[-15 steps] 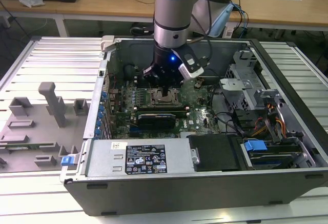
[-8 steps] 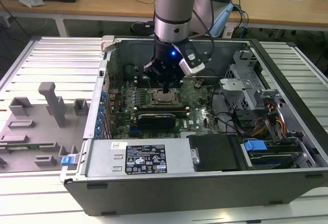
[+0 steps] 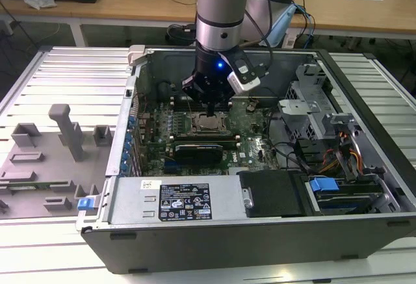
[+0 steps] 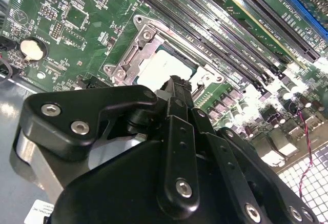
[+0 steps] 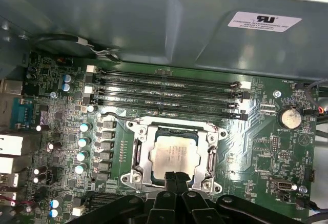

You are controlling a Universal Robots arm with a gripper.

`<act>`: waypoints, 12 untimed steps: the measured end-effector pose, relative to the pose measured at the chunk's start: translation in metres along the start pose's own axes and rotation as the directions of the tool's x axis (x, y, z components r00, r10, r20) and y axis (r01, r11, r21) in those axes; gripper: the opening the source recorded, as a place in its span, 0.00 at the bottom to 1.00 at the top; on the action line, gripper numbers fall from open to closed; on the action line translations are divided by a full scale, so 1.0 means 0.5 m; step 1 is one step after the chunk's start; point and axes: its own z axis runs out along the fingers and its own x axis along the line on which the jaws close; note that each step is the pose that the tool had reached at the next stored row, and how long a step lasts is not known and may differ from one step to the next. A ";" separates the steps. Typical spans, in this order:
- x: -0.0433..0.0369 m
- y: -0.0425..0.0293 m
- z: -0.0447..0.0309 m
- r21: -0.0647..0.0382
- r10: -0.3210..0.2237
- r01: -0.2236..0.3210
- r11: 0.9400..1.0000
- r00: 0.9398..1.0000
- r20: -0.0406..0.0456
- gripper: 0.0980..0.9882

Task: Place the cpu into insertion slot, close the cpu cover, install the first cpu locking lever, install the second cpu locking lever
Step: 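Close the cpu cover, then install the first cpu locking lever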

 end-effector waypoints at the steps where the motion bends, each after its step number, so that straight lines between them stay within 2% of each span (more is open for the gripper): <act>1: 0.000 0.000 0.000 0.000 0.000 0.000 1.000 1.000 0.000 0.01; 12: 0.000 0.000 -0.001 0.000 0.000 0.000 1.000 1.000 0.000 0.01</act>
